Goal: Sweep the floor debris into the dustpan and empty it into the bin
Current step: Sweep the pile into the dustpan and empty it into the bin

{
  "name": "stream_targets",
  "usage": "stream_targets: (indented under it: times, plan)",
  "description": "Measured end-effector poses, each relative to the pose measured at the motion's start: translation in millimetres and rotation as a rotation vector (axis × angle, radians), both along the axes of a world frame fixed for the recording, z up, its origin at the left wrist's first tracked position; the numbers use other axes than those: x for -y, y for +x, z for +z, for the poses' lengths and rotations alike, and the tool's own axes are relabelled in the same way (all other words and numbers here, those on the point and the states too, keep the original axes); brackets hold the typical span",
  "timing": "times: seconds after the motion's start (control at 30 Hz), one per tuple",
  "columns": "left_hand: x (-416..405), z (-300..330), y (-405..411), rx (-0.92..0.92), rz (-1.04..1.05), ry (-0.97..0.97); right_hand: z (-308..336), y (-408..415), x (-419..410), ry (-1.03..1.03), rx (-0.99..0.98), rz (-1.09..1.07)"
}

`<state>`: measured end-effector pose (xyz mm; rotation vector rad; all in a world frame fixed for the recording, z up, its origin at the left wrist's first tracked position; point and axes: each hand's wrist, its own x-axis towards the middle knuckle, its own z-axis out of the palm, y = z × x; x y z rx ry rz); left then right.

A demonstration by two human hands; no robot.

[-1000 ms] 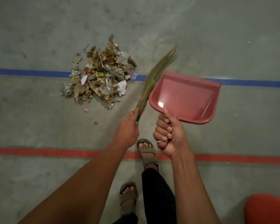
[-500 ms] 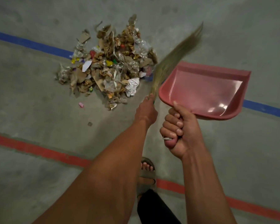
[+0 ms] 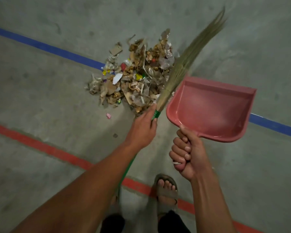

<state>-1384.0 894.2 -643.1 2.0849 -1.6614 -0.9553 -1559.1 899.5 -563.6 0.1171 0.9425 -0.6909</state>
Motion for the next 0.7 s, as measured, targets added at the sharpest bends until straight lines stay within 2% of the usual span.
stream_targets:
  times: [0.13, 0.27, 0.47, 0.57, 0.7]
  plan:
    - [48.4, 0.5, 46.9, 0.089, 0.069, 0.018, -11.0, 25.0, 6.8, 0.042, 0.000, 0.054]
    - [114.7, -31.7, 100.6, 0.242, 0.109, 0.042, -19.8, 51.3, 26.9, 0.043, -0.005, 0.105]
    - [184.8, -61.1, 141.4, 0.453, -0.041, 0.180, -35.1, 88.1, 49.9, 0.043, -0.013, 0.157]
    - [183.4, -65.5, 151.8, 0.437, -0.128, 0.249, -40.9, 102.3, 52.7, 0.072, -0.021, 0.172]
    - [153.4, -64.0, 181.8, 0.333, -0.219, 0.211, -41.8, 119.0, 46.7, 0.107, -0.026, 0.182]
